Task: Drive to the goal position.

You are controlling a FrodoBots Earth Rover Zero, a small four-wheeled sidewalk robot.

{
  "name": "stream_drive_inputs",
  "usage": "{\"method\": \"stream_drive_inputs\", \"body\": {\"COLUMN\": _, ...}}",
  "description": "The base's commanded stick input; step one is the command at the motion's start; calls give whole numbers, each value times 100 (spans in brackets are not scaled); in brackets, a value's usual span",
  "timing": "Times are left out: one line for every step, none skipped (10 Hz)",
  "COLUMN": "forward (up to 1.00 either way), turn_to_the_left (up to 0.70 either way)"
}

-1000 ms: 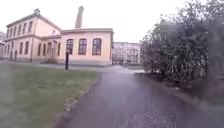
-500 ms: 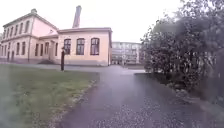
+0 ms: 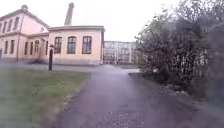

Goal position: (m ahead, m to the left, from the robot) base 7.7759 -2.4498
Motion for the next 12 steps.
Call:
{"method": "stream_drive_inputs", "body": {"forward": 85, "turn_to_the_left": 0}}
{"method": "stream_drive_inputs", "body": {"forward": 85, "turn_to_the_left": 0}}
{"method": "stream_drive_inputs", "body": {"forward": 85, "turn_to_the_left": 0}}
{"method": "stream_drive_inputs", "body": {"forward": 85, "turn_to_the_left": 0}}
{"method": "stream_drive_inputs", "body": {"forward": 85, "turn_to_the_left": 0}}
{"method": "stream_drive_inputs", "body": {"forward": 85, "turn_to_the_left": 0}}
{"method": "stream_drive_inputs", "body": {"forward": 85, "turn_to_the_left": 0}}
{"method": "stream_drive_inputs", "body": {"forward": 85, "turn_to_the_left": 0}}
{"method": "stream_drive_inputs", "body": {"forward": 85, "turn_to_the_left": 0}}
{"method": "stream_drive_inputs", "body": {"forward": 85, "turn_to_the_left": 0}}
{"method": "stream_drive_inputs", "body": {"forward": 85, "turn_to_the_left": 0}}
{"method": "stream_drive_inputs", "body": {"forward": 85, "turn_to_the_left": 0}}
